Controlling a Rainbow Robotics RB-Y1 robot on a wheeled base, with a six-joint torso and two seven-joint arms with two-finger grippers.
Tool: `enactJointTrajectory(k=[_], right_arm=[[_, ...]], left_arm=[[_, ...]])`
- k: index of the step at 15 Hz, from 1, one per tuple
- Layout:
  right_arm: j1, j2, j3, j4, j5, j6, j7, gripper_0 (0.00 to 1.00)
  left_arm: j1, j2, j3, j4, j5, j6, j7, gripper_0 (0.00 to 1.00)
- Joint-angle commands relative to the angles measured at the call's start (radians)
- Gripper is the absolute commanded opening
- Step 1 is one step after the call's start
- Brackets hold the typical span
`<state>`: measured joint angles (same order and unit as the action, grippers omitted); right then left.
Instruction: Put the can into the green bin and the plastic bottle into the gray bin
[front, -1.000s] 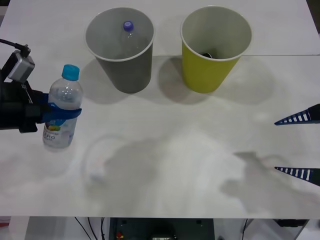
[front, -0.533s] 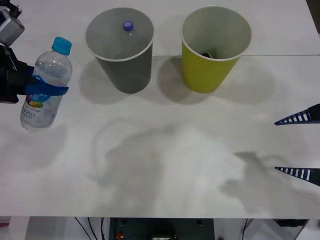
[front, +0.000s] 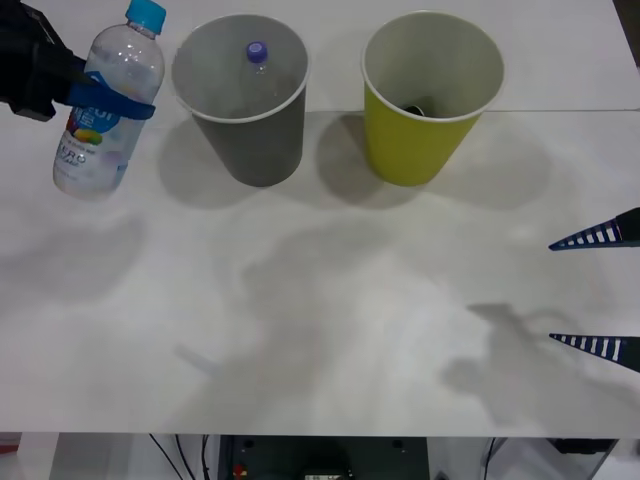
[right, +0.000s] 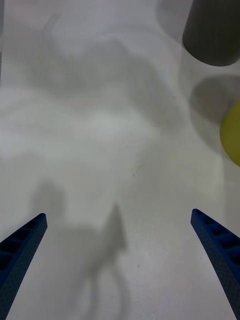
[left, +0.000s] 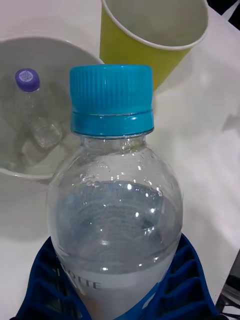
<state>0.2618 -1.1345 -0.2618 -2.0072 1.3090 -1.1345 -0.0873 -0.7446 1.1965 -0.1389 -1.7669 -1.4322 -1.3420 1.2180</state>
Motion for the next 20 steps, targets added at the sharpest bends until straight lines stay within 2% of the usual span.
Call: enactJointTrajectory(k=[1,5,7,11,15,18,19,20], right_arm=[[0.0,0.0,0.0,0.0,0.0,0.0,0.0,1.0],[0.0,0.0,0.0,0.0,0.0,0.0,0.0,1.0],[0.0,0.0,0.0,0.0,0.0,0.0,0.0,1.0],[0.0,0.0,0.0,0.0,0.0,0.0,0.0,1.0],[0.0,0.0,0.0,0.0,0.0,0.0,0.0,1.0],[0.0,0.0,0.0,0.0,0.0,0.0,0.0,1.0],[0.0,0.0,0.0,0.0,0.0,0.0,0.0,1.0],[0.0,0.0,0.0,0.0,0.0,0.0,0.0,1.0]], left_arm=[[-0.159,-0.025,-0.123,0.083,0.004,0.0,0.0,0.01],[-0.371,-0.12,-0.258,0.265,-0.008,0.0,0.0,0.01],[-0.452,-0.184,-0.301,0.353,-0.065,0.001,0.002,0.01],[-0.51,-0.282,-0.304,0.495,-0.143,0.057,0.002,0.01],[-0.513,-0.325,-0.306,0.601,-0.157,0.153,0.0,0.01],[-0.513,-0.328,-0.306,0.609,-0.198,0.17,0.0,0.01],[-0.512,-0.328,-0.304,0.609,-0.2,0.17,0.0,0.04],[-0.513,-0.328,-0.304,0.609,-0.195,0.17,0.0,0.12]])
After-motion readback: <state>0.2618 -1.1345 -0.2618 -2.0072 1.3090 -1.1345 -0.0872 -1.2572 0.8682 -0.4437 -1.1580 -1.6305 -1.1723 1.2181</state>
